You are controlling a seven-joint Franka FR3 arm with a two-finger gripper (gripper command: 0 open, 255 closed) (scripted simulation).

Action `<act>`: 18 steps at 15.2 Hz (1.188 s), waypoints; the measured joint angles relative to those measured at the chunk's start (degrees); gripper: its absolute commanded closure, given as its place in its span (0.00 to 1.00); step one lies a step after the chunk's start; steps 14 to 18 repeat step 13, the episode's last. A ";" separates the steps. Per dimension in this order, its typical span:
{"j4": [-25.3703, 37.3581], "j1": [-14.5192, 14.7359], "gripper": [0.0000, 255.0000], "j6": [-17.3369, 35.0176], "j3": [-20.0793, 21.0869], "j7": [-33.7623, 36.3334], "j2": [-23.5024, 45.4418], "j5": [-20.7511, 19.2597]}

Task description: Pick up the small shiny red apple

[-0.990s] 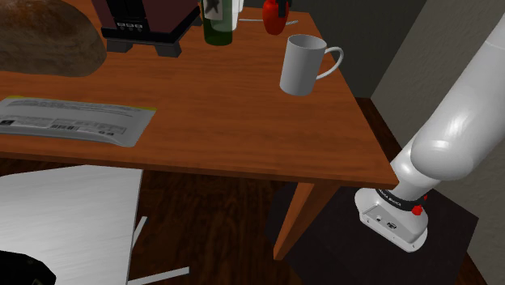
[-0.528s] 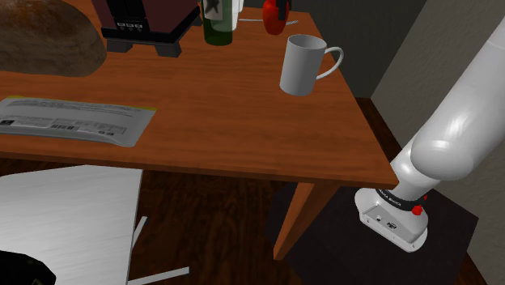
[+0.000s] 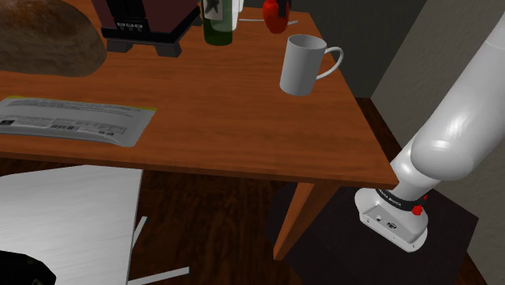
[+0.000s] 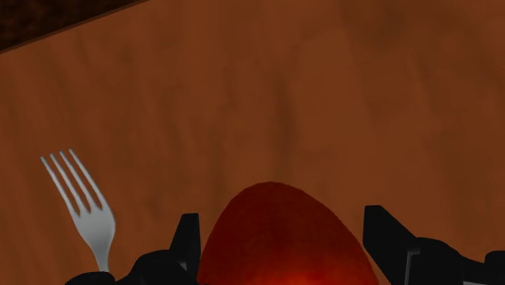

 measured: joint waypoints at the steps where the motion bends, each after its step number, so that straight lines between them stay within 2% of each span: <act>1: 0.97 -0.01 1.00 -0.71 -0.01 -0.13 0.25 0.00; 12: 14.95 0.15 1.00 -10.70 -0.01 -1.70 4.13 -0.19; 18: 15.69 0.17 1.00 -11.23 -0.01 -1.77 4.34 -0.21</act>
